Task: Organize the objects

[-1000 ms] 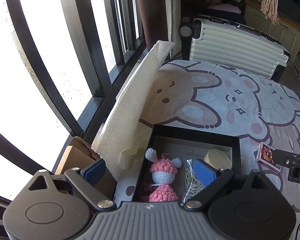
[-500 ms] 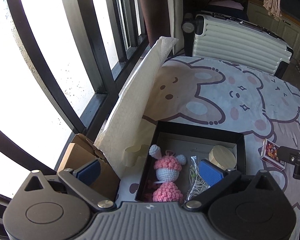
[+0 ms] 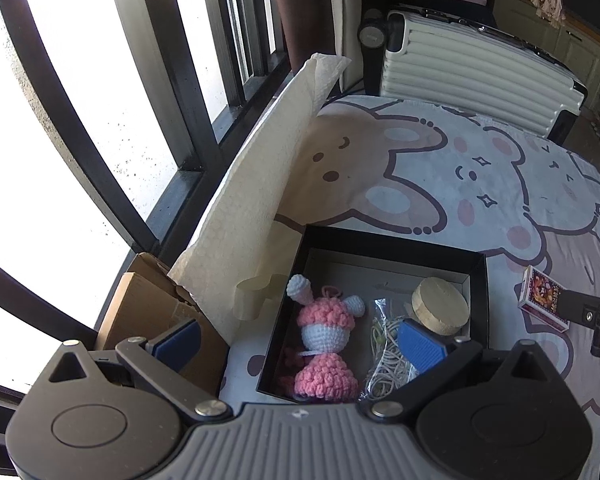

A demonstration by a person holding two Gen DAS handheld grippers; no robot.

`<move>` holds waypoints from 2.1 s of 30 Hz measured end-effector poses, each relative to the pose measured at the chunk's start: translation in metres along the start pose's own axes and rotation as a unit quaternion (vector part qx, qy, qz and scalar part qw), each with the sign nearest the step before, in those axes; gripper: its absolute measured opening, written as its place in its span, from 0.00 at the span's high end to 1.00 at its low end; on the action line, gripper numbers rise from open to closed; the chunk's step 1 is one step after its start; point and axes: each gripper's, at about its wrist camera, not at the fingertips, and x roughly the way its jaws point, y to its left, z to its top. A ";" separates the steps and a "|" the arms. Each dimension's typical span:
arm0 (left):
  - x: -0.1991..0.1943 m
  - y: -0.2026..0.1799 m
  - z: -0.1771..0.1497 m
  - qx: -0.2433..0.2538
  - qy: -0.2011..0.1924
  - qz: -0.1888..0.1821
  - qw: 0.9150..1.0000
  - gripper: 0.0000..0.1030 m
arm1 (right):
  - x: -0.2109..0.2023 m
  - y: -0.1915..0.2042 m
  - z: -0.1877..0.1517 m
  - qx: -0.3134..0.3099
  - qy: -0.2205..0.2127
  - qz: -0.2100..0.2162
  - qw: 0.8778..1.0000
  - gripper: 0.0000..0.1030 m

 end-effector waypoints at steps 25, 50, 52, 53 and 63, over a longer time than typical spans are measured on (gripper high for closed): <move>0.019 -0.034 0.007 0.025 0.037 -0.029 0.999 0.00 | 0.007 -0.028 -0.001 0.003 0.025 -0.007 1.000 0.00; 0.013 -0.146 0.014 0.096 0.023 -0.108 0.989 0.00 | -0.017 -0.153 -0.027 0.093 0.038 -0.078 0.992 0.00; 0.012 -0.152 0.014 0.101 0.022 -0.112 0.988 0.00 | -0.019 -0.159 -0.029 0.098 0.040 -0.080 0.991 0.00; 0.012 -0.155 0.014 0.103 0.021 -0.114 0.988 0.00 | -0.019 -0.162 -0.030 0.101 0.040 -0.082 0.991 0.00; 0.012 -0.180 0.012 0.120 0.020 -0.131 0.984 0.00 | -0.023 -0.187 -0.038 0.123 0.048 -0.095 0.987 0.00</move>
